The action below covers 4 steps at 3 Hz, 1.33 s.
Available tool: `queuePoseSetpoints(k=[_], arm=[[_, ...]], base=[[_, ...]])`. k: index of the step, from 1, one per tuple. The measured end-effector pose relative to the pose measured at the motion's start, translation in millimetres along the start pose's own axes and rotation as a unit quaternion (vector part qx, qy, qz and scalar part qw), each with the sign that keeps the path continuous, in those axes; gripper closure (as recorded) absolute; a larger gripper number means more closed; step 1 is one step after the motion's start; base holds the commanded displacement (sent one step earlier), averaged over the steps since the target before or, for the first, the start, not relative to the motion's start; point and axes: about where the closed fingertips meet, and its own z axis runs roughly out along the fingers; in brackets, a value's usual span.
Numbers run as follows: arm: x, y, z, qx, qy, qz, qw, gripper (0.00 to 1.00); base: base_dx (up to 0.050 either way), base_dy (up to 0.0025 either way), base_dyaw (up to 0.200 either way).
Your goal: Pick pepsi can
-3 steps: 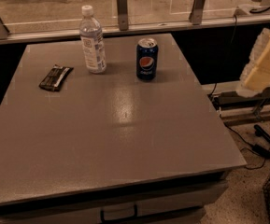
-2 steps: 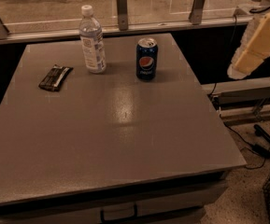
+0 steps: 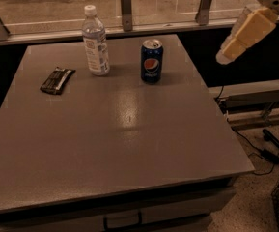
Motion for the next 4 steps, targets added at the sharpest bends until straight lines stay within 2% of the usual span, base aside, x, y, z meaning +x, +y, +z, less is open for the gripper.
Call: queuePoseSetpoints(k=[1,2,3,4], arm=[[-2.5,-16.0,27.0,0.004,-0.052,0.005,0.9986,0.0],[-3.0,-27.8,49.7,-0.004,-0.101,0.013,0.9948,0.0],[2.2,-37.4,69.8,-0.017,-0.15,0.04,0.9877,0.0],[1.8,-38.5,90.2,-0.045,-0.191,0.062,0.9785,0.0]], base=[[0.0,0.0,0.0],[0.0,0.0,0.0],[0.0,0.0,0.0],[0.0,0.0,0.0]])
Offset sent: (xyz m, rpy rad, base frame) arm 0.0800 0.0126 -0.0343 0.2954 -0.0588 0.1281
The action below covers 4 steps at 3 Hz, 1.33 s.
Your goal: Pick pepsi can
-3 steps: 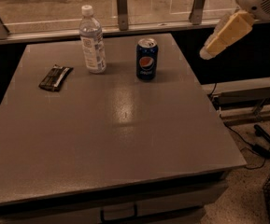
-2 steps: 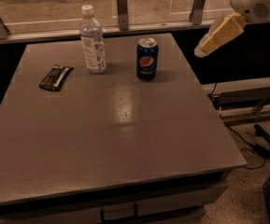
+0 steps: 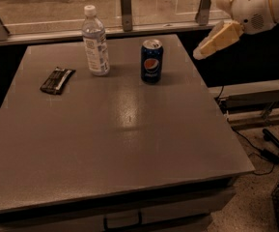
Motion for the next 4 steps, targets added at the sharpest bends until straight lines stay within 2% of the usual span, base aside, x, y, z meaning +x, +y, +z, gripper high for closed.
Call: queuePoseSetpoints(k=[2,3,4], arm=[[8.8,19.7,47.1,-0.058,-0.037,0.017,0.9974,0.0],[8.7,29.7,65.3,-0.076,-0.061,0.011,0.9952,0.0],[7.9,30.6,66.9,-0.078,-0.062,0.009,0.995,0.0]], base=[[0.0,0.0,0.0],[0.0,0.0,0.0],[0.0,0.0,0.0]])
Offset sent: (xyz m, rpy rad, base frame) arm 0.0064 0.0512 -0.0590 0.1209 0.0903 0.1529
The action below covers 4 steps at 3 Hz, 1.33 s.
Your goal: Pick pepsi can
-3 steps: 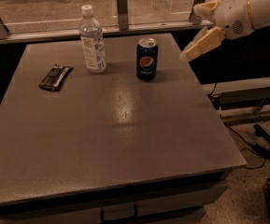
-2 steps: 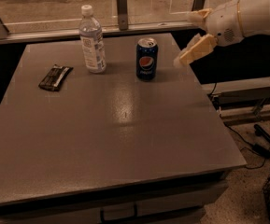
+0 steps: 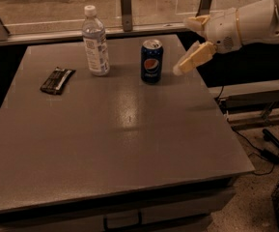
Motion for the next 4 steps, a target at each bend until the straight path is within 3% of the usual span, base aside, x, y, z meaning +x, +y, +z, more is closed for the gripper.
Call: queuePoseSetpoints(k=[1,3,4], arm=[[-1.7,1.4,3.8,-0.009,-0.01,-0.003,0.9999,0.0],[-13.3,1.4,24.4,-0.034,-0.104,-0.013,0.9939,0.0],[-15.3,3.4,36.8,-0.048,-0.123,-0.014,0.9911,0.0]], base=[[0.0,0.0,0.0],[0.0,0.0,0.0],[0.0,0.0,0.0]])
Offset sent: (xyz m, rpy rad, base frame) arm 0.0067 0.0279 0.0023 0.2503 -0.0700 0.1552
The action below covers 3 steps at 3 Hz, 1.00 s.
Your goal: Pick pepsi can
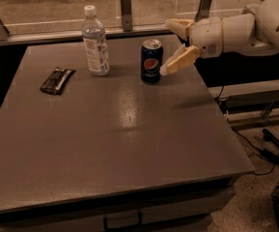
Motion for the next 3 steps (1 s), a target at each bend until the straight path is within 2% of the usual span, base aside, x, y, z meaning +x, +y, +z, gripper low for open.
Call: queuePoseSetpoints(k=[1,2,3], arm=[[5.5,0.5,12.8,-0.011,-0.011,0.007,0.9999,0.0],[10.3,1.2,20.4,-0.02,-0.027,0.029,0.999,0.0],[10.2,3.4,24.9,-0.02,-0.025,0.055,0.998,0.0]], base=[[0.0,0.0,0.0],[0.0,0.0,0.0],[0.0,0.0,0.0]])
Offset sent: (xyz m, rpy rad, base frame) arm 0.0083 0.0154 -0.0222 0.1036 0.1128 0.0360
